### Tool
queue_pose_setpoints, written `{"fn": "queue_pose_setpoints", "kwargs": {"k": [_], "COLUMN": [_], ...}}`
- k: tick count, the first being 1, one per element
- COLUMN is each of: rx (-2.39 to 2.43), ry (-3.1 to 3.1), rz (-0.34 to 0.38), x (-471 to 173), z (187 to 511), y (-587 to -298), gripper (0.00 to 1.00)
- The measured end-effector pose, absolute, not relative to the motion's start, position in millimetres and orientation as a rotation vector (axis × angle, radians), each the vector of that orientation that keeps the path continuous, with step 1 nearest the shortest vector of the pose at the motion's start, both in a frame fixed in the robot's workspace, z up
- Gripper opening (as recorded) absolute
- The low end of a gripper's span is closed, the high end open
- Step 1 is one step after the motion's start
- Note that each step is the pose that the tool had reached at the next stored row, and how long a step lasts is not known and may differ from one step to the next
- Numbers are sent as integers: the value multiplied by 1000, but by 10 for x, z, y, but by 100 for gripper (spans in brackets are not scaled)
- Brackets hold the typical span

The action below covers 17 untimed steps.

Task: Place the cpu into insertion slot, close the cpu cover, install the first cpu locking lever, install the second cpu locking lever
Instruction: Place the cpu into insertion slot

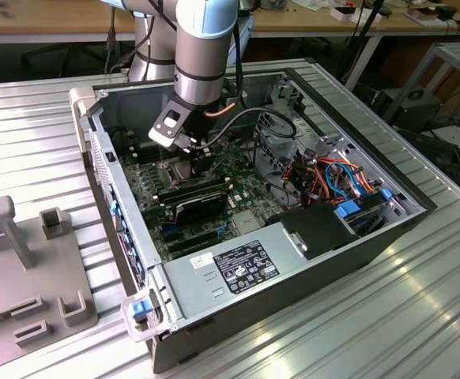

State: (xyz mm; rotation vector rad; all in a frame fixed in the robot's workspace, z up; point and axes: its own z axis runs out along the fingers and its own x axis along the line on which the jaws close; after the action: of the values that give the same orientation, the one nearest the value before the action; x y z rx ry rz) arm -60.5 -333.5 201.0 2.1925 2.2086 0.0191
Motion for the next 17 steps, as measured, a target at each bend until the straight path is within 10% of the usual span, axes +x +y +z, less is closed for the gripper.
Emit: {"fn": "queue_pose_setpoints", "kwargs": {"k": [17], "rx": [2193], "ry": [2208], "rz": [19], "x": [-603], "z": [2011], "y": [-3335], "gripper": [61]}}
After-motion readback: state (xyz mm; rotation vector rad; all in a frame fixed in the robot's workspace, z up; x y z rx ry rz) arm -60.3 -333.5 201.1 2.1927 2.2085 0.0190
